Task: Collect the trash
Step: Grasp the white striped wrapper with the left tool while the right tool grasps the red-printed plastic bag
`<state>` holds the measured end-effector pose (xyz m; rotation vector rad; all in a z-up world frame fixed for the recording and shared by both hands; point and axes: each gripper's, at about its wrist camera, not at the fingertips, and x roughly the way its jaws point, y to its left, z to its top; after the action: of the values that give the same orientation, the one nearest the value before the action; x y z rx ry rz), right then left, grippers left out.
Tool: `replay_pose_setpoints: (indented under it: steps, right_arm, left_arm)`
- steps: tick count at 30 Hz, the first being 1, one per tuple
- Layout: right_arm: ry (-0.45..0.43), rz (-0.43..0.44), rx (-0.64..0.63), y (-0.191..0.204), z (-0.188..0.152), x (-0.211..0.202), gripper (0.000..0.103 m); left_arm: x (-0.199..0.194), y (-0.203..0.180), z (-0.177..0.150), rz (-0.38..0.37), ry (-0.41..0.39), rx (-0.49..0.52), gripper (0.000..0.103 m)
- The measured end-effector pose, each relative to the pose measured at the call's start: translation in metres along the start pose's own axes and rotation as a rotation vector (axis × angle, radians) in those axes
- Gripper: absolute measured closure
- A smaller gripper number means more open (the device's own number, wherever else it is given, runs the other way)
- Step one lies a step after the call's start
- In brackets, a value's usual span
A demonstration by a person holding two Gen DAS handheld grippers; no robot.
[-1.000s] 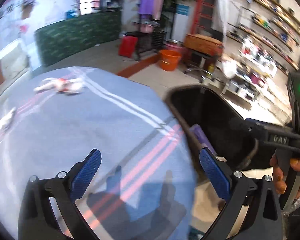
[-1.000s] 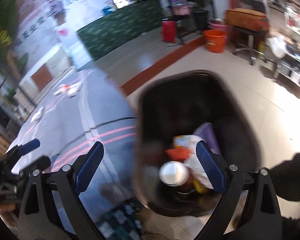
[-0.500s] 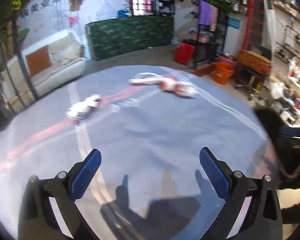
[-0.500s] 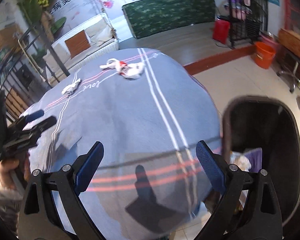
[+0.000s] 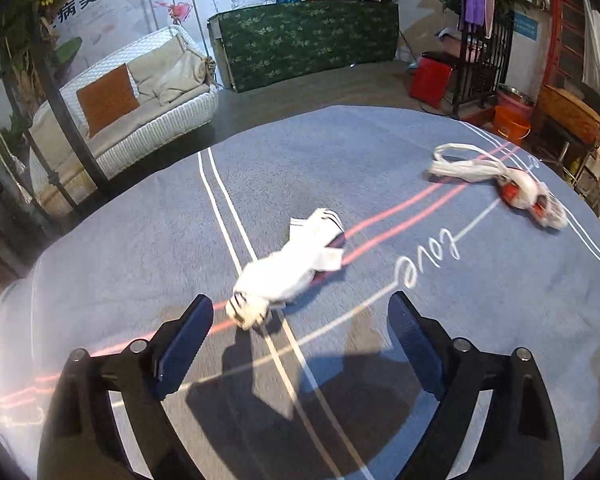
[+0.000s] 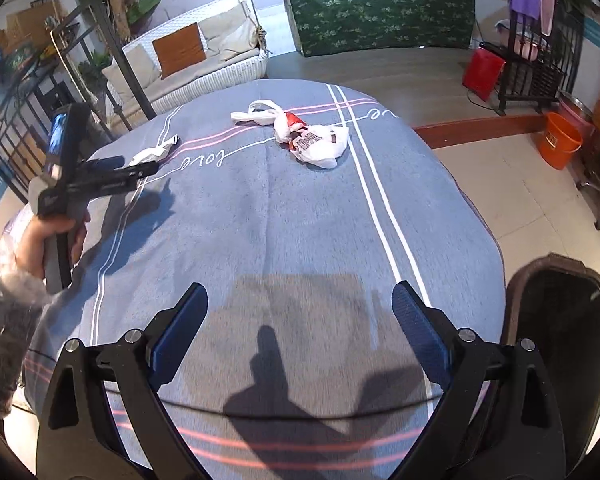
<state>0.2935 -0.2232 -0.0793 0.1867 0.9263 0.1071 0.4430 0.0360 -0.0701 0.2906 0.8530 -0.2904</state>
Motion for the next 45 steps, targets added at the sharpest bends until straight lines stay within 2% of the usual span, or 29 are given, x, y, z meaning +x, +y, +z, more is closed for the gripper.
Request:
replay_pose_setpoints:
  steps: [2,7,9,11,12,20,24,29,35,39,41,43,44,45]
  right_arm:
    - [0.011,0.001,-0.004,0.002,0.005,0.006,0.011]
    - [0.03,0.019,0.02,-0.002,0.015,0.018,0.011]
    - [0.034,0.018,0.023,-0.003,0.018,0.022,0.011]
    - [0.036,0.02,0.019,-0.002,0.022,0.025,0.011]
    - [0.037,0.022,0.015,-0.001,0.023,0.026,0.011]
    - [0.023,0.024,-0.047,0.015,0.042,0.039,0.011]
    - [0.016,-0.003,-0.107,0.021,0.069,0.058,0.011]
    - [0.026,-0.065,-0.17,0.022,0.103,0.092,0.017]
    - [0.04,-0.081,-0.163,0.017,0.132,0.121,0.021]
    - [0.055,-0.118,-0.181,0.02,0.139,0.138,0.029]
    - [0.066,-0.133,-0.185,0.02,0.14,0.144,0.037]
    - [0.082,-0.141,-0.177,0.019,0.142,0.151,0.063]
    - [0.086,-0.132,-0.171,0.019,0.142,0.152,0.07]
    - [0.082,-0.128,-0.167,0.018,0.142,0.151,0.08]
  left_arm:
    - [0.008,0.001,0.004,0.008,0.008,0.003,0.02]
    - [0.026,0.002,0.009,-0.007,0.041,0.001,0.037]
    - [0.027,0.003,0.007,-0.025,0.047,-0.026,0.059]
    - [0.024,0.003,0.006,-0.037,0.047,-0.057,0.068]
    - [0.021,0.003,0.005,-0.031,0.043,-0.067,0.07]
    - [-0.011,-0.013,-0.002,-0.043,-0.002,-0.083,0.071]
    - [-0.039,-0.027,-0.007,-0.079,-0.03,-0.127,0.071]
    - [-0.062,-0.044,-0.023,-0.103,-0.054,-0.13,0.071]
    - [-0.073,-0.053,-0.036,-0.157,-0.043,-0.152,0.071]
    - [-0.076,-0.059,-0.039,-0.145,-0.047,-0.131,0.071]
    - [-0.077,-0.064,-0.042,-0.142,-0.049,-0.122,0.071]
    - [-0.078,-0.064,-0.044,-0.153,-0.047,-0.126,0.071]
    - [-0.079,-0.067,-0.047,-0.153,-0.046,-0.128,0.071]
    - [-0.079,-0.068,-0.047,-0.154,-0.045,-0.129,0.071]
